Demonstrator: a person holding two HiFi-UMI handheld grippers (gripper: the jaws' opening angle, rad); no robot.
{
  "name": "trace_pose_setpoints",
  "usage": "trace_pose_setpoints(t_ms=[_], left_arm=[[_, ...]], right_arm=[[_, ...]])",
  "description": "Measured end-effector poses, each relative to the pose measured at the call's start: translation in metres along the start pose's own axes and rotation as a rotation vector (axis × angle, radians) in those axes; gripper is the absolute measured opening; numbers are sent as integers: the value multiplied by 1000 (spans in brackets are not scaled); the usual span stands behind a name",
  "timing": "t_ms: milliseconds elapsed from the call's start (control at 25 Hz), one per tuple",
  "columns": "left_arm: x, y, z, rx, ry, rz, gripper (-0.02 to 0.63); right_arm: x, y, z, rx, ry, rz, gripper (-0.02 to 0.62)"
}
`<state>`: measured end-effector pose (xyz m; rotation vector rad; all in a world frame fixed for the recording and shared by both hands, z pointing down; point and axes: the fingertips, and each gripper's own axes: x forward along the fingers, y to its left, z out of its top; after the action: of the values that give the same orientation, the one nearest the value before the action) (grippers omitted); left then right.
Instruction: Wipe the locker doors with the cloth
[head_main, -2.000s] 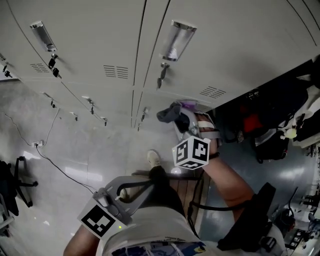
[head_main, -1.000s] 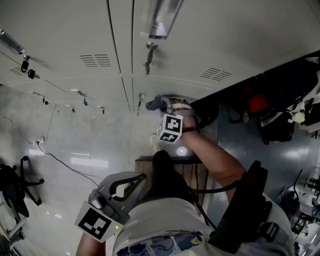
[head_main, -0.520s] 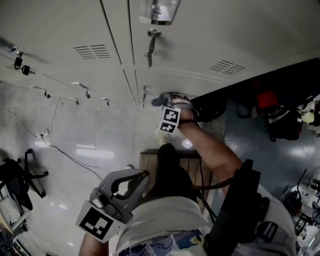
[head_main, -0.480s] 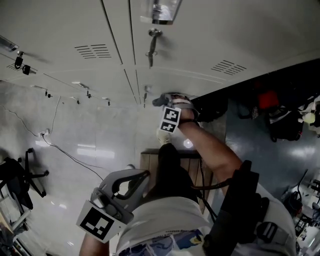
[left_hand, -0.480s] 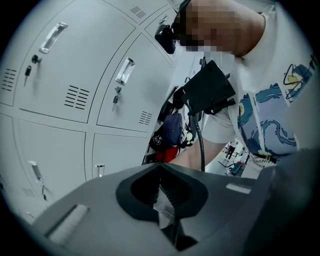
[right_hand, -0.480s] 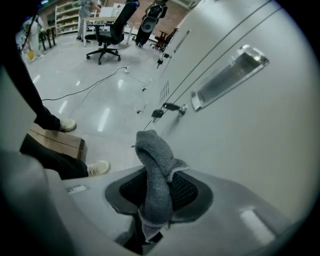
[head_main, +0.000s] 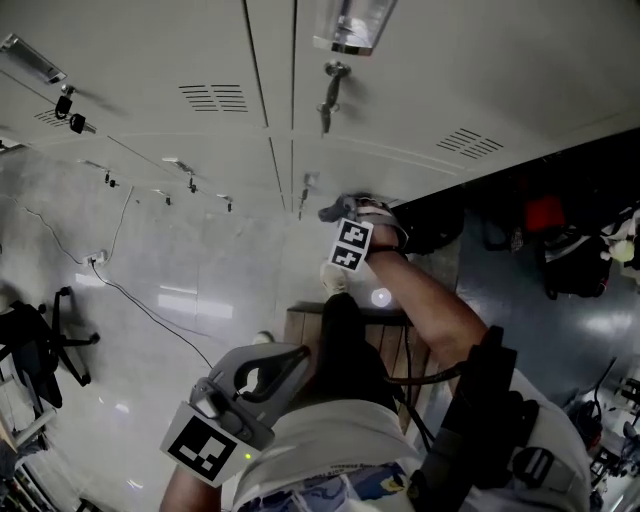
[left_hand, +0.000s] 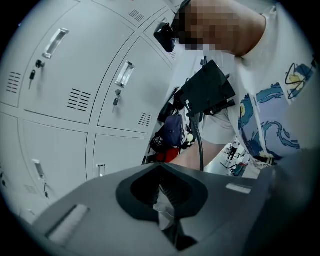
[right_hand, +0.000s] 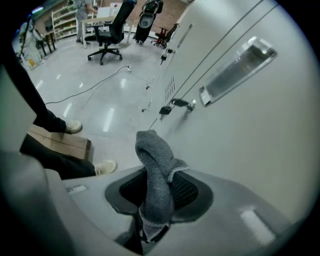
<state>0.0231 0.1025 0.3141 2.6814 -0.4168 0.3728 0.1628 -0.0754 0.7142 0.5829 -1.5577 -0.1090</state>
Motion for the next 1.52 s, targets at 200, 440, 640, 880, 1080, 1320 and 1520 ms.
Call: trace_pose_setpoints(t_ms=[200,440,640,880,1080,1320,1520], left_arm=[[-10,-8,0,28,-7,-27,2],[-17,-13,5,64,-28,-66,2],[-18,-17,12,89,-46,-101,2],[-19,-14,16,96,-56,-105,2],[-17,-8,15,92,-47,-95,2],[-13,0,11,62,-41,-70,2],[-13,8,4,41,-26,-31,2]], right_arm=[[-72,-5,10,60,-92,-49,114],[-191,-59,33,58,-196,-232,114],[-273,-104,53,56,-257,-339,114],[-275,-135,60,80,-264,-367,114],[-233,-124,59,86,-254,-316,114],[-180,-100,55,92,-257,-284,114],[-118,-72,45,76,-235,-226,114]])
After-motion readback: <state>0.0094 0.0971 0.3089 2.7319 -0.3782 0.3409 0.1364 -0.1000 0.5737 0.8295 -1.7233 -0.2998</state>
